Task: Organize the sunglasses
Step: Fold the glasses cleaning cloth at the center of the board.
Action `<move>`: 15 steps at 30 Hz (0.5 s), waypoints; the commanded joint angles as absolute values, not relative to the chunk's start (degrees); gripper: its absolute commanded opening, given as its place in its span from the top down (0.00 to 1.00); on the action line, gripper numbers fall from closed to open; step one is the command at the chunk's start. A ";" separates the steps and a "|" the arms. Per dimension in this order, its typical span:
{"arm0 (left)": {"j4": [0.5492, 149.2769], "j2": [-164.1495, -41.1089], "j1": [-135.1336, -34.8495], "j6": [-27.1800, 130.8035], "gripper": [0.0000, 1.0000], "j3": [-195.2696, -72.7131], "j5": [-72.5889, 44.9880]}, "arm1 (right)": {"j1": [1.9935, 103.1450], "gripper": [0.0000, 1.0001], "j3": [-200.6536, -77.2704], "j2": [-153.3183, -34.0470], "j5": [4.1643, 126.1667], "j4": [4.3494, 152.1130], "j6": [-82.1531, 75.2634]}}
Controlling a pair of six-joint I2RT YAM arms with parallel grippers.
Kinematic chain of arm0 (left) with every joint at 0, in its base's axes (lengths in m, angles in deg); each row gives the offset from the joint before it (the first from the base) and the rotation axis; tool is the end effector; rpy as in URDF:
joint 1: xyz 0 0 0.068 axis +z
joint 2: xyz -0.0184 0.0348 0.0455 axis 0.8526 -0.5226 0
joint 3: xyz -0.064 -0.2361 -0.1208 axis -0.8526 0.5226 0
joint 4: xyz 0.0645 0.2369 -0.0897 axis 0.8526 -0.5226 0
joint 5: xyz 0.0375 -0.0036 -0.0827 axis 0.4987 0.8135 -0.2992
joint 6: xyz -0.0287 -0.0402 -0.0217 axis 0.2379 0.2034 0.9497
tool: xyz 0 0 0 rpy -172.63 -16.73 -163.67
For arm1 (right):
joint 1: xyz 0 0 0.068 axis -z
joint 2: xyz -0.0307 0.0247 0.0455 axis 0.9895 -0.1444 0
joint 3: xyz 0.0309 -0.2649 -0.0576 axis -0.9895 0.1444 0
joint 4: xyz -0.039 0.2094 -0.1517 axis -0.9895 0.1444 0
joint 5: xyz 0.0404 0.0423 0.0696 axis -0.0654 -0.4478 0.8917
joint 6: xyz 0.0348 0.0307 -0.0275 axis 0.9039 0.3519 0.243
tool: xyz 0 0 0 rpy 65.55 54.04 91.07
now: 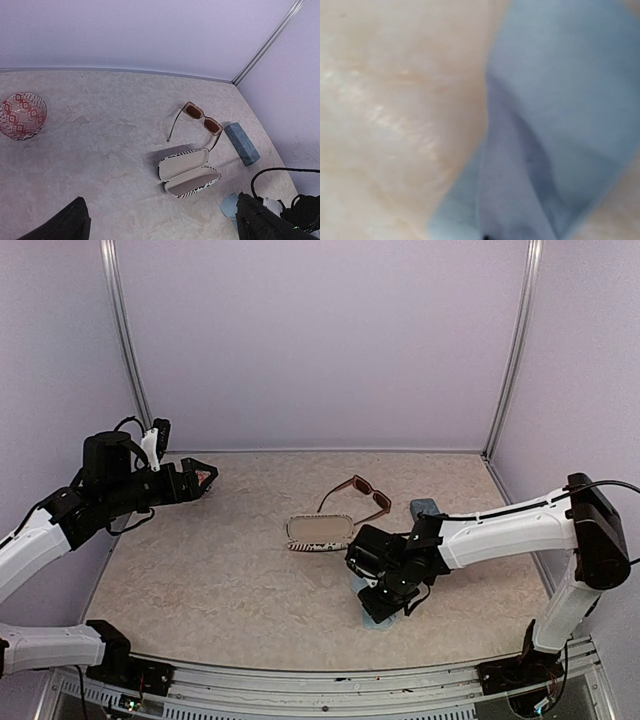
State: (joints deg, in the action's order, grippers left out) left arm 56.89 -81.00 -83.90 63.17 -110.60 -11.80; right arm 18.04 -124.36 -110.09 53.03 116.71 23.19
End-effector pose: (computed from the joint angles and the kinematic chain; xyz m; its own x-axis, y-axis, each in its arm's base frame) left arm 0.1929 -0.0959 0.3258 -0.4991 -0.1919 -0.8451 0.3517 0.8464 -0.3999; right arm 0.1419 0.2806 0.1719 -0.8462 -0.4705 -0.2503 -0.5013 0.8621 0.0744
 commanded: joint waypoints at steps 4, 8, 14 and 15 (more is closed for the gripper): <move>56.74 -79.71 -83.37 63.38 0.01 -109.90 -12.39 | 17.36 1.00 -124.64 -109.87 59.97 112.99 21.87; 56.75 -79.69 -83.36 63.45 0.01 -109.89 -12.40 | 17.36 1.00 -124.97 -110.76 61.18 111.90 22.23; 56.75 -79.61 -83.45 63.44 0.01 -109.81 -12.41 | 17.36 0.84 -124.97 -111.73 61.39 111.87 22.81; 56.73 -79.61 -83.43 63.46 0.01 -109.81 -12.35 | 17.36 0.81 -124.92 -111.36 60.86 112.08 22.91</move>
State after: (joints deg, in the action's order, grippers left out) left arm 56.89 -80.41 -83.90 63.28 -110.57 -11.80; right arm 18.04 -124.36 -110.93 60.77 112.51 22.41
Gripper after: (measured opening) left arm 0.988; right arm 0.120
